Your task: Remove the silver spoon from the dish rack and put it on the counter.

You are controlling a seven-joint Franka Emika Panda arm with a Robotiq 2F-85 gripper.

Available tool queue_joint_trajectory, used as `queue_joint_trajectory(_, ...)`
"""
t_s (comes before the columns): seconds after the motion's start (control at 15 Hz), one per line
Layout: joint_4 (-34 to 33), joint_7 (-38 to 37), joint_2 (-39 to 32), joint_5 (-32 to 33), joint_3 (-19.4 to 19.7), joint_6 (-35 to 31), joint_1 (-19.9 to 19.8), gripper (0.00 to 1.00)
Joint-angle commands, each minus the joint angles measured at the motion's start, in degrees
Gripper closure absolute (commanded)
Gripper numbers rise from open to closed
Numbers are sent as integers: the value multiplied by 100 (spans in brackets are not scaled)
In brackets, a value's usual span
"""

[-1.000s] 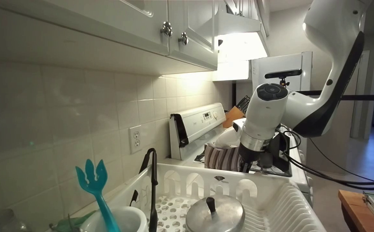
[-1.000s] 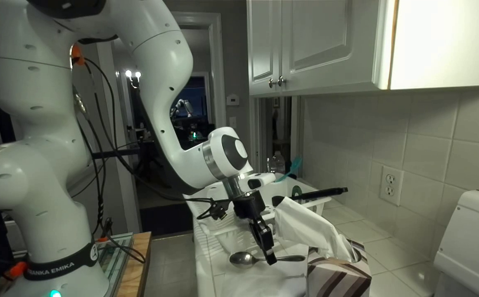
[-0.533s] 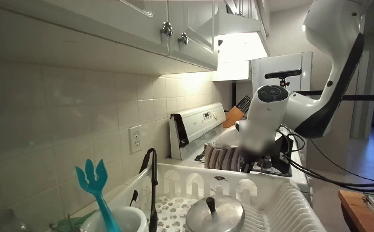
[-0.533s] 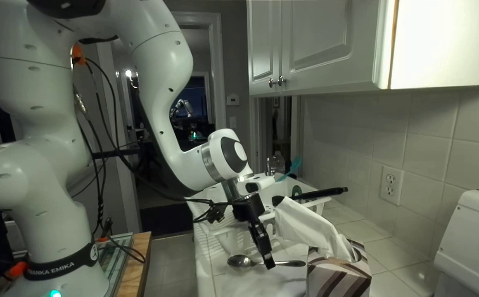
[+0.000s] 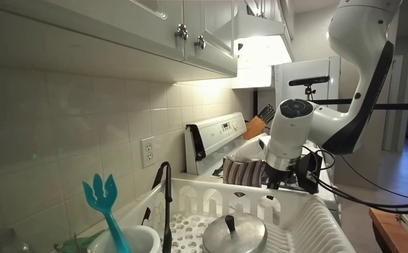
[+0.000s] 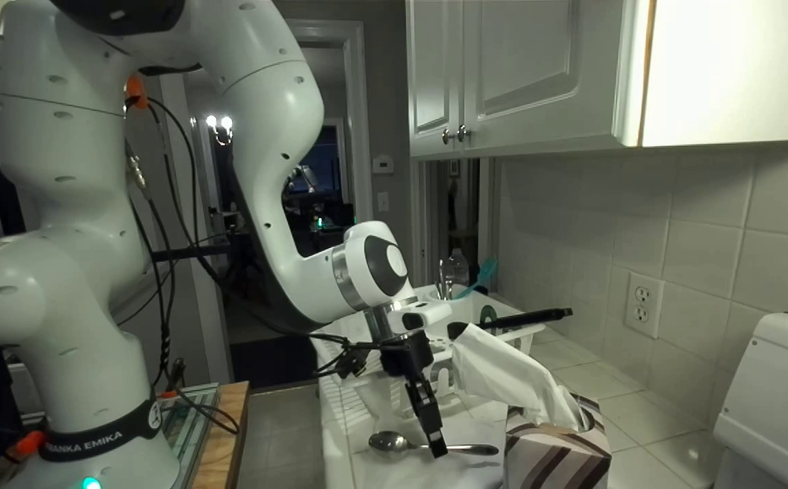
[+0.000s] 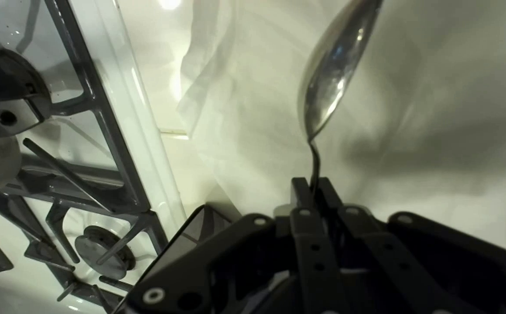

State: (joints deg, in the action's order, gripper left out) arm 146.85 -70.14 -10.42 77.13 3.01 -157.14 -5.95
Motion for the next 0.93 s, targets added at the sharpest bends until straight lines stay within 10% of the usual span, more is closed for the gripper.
queue_joint_trajectory(0.0,-66,-87,-146,-4,8,-50,-11,98)
queue_joint_trajectory(0.07,-76,-90,-172,-17,5,-33,-6,68)
queue_joint_trajectory(0.87,-15,-119,129,27,126,34,-31,0)
